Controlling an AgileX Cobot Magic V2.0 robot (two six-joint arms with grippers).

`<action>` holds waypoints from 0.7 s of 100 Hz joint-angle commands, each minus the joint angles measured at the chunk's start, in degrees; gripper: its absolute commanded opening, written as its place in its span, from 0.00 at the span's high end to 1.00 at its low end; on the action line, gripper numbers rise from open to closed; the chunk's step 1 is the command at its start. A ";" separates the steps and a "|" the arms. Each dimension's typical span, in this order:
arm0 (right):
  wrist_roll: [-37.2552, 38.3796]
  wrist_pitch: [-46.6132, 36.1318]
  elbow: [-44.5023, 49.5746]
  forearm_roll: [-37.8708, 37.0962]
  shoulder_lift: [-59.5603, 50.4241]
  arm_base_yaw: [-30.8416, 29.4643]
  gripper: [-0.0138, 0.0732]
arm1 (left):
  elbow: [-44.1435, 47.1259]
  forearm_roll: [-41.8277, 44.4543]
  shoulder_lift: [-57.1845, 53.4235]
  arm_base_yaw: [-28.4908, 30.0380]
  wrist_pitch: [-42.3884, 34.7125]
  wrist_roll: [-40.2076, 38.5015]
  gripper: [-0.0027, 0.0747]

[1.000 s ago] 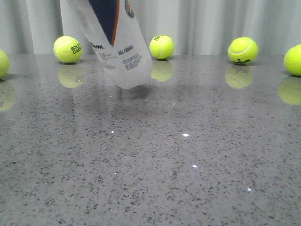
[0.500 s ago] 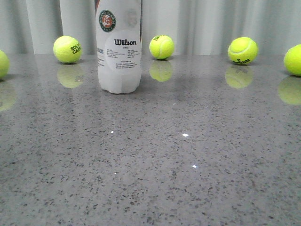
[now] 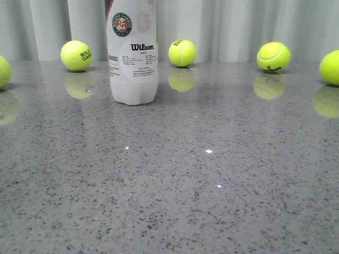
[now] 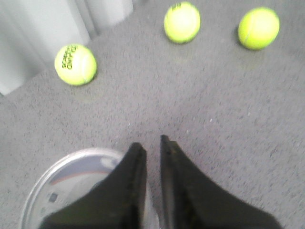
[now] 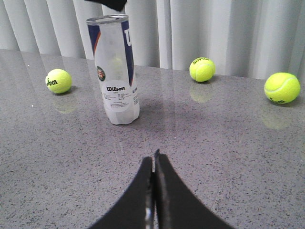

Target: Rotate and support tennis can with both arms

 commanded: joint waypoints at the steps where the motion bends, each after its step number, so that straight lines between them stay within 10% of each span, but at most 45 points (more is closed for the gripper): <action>1: -0.22 -5.02 -1.31 -0.63 0.50 -0.46 0.91 | 3.90 -1.21 -6.91 -0.78 -8.69 -1.80 0.99; 44: -0.22 -5.02 -1.31 -0.63 0.50 -0.46 0.91 | 51.33 -0.23 -36.41 -1.13 -37.94 -1.69 0.99; 70: -0.22 -5.02 -1.31 -0.63 0.50 -0.46 0.91 | 72.50 3.70 -53.43 -0.19 -37.38 -1.69 0.99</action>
